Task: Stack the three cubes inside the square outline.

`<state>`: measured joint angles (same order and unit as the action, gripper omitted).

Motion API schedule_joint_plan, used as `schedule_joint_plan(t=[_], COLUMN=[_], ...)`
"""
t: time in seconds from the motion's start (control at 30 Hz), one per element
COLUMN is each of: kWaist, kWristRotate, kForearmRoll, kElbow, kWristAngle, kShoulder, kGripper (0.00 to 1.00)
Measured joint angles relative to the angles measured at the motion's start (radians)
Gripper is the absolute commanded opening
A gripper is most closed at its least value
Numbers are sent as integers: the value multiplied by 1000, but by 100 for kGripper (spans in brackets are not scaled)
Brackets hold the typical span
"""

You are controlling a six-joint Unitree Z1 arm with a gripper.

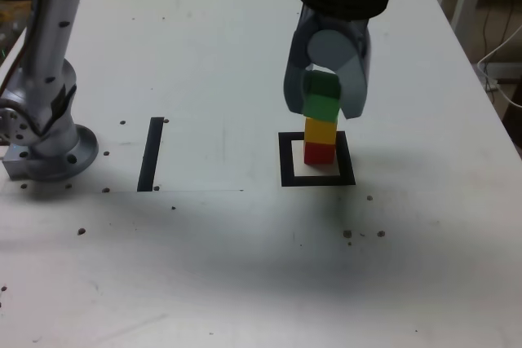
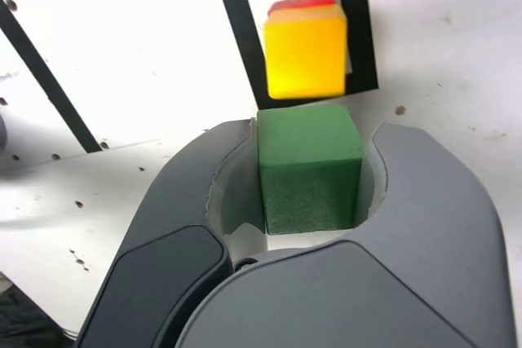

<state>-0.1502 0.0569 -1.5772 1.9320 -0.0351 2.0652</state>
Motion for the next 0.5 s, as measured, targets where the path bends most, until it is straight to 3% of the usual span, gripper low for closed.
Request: schedule_joint_plan(t=[0.5], kWaist=[68], kWristRotate=[33], kForearmRoll=[86], kElbow=[-110], kWristAngle=[6], kShoulder=[-27], kGripper=[30])
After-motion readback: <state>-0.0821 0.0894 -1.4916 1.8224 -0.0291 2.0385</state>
